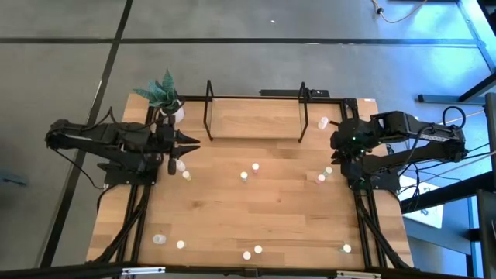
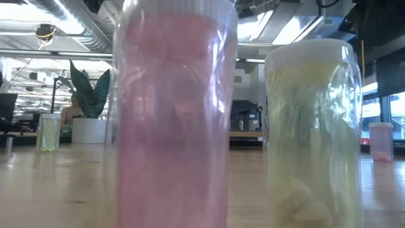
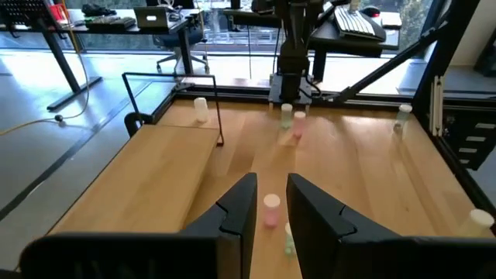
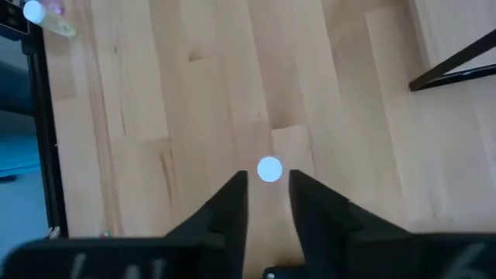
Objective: Pick and place medicine bottles onto shelf by color
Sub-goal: Put the top right blue pill bottle on the shelf
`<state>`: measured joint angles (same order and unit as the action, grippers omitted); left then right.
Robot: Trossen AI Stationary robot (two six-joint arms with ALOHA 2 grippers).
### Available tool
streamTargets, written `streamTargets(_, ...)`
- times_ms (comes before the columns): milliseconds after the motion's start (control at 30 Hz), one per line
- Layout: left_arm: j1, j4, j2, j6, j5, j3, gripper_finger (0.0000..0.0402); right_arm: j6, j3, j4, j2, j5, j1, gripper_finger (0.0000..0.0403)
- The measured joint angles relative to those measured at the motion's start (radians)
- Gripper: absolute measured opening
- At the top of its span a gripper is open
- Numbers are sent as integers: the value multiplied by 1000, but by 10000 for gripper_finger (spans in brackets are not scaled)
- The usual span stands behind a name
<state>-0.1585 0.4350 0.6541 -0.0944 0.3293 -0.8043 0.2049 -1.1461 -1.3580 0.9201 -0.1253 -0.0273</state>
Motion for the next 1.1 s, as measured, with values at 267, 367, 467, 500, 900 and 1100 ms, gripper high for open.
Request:
streamTargets(267, 0, 2, 1, 0, 0, -4, 66, -52, 0, -10, 1, 0, 0, 186)
streamTargets(367, 0, 2, 1, 0, 0, -4, 66, -101, 2, -9, 1, 0, 0, 206)
streamTargets(467, 0, 1, 1, 0, -1, -4, 66, -137, 10, -8, 2, 0, 0, 213)
streamTargets(500, 0, 1, 1, 0, -1, -4, 66, -147, 16, -6, 4, 0, 0, 213)
streamTargets(900, 0, -2, 14, -1, -1, -3, 66, -236, 166, 9, 24, 46, 0, 208)
streamTargets(1100, 0, -2, 14, -1, -1, -3, 66, -231, 230, 42, 48, 45, 0, 207)
